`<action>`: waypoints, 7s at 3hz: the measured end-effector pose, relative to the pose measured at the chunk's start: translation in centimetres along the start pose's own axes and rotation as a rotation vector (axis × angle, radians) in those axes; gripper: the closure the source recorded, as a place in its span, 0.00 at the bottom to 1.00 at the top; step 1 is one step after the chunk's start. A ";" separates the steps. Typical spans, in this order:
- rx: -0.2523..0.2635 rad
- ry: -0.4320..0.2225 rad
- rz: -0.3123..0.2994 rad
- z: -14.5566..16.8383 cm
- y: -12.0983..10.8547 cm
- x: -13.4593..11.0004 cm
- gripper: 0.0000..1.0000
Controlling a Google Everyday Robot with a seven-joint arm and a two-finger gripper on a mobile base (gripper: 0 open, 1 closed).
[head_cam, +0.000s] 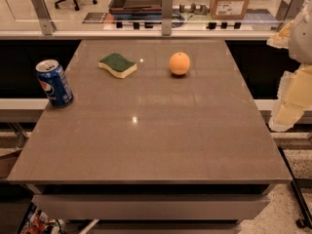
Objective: Move orange near pepsi can
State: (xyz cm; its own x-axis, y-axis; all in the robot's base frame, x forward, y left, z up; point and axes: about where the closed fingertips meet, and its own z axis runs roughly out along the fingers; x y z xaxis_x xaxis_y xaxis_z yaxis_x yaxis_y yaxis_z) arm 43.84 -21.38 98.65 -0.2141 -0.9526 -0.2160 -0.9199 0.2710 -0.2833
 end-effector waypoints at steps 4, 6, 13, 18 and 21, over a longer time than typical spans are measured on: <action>0.142 -0.139 0.171 1.7 -4.2 -0.9 0.00; 0.231 -0.341 0.319 5.9 -9.4 -2.9 0.00; 0.088 -0.562 0.586 19.3 -16.7 -11.1 0.00; 0.020 -0.760 0.631 24.7 -18.7 -16.2 0.17; 0.008 -0.759 0.625 25.2 -18.4 -16.9 0.88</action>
Offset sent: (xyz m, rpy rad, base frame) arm 0.0178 -0.0009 0.0040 0.0330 -0.0379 -0.0407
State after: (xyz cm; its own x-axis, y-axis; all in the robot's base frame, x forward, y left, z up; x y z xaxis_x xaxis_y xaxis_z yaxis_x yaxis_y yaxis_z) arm 72.68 -6.82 83.99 -0.3908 -0.2961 -0.8716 -0.7098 0.6998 0.0806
